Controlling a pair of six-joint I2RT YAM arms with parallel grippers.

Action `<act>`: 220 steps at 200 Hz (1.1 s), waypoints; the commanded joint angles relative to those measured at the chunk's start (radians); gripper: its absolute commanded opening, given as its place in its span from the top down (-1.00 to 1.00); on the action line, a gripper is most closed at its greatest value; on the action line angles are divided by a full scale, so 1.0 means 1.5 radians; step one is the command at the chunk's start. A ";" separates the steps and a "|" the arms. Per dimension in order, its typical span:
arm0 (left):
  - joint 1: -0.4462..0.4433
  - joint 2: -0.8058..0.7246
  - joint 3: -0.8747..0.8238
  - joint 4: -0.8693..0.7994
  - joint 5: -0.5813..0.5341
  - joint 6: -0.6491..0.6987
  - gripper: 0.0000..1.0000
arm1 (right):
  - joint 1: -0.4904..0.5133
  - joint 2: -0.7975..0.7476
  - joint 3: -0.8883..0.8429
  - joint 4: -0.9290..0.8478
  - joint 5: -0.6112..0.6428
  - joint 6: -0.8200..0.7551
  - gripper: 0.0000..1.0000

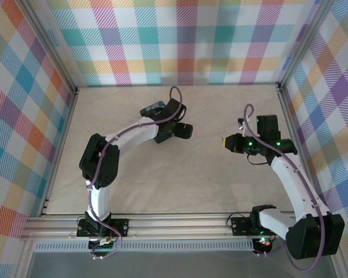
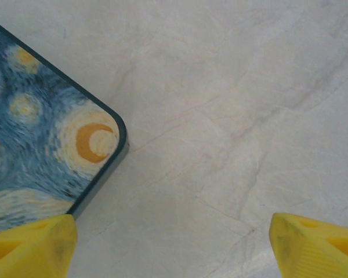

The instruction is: Unlock a padlock with a key

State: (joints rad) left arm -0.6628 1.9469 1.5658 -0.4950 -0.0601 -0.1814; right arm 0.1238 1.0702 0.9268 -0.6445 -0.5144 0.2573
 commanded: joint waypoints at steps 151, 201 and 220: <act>0.044 -0.004 -0.052 -0.049 -0.037 0.016 -0.65 | -0.005 0.003 -0.001 0.018 -0.013 0.013 0.96; 0.017 -0.011 -0.071 -0.053 -0.013 -0.010 -0.65 | -0.005 0.008 -0.003 0.023 -0.014 0.014 0.96; 0.001 -0.012 -0.081 -0.048 -0.004 -0.034 -0.65 | -0.005 0.009 -0.005 0.025 -0.014 0.017 0.96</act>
State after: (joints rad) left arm -0.6220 1.9339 1.4921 -0.5144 -0.1406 -0.1711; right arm 0.1238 1.0760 0.9268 -0.6266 -0.5171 0.2729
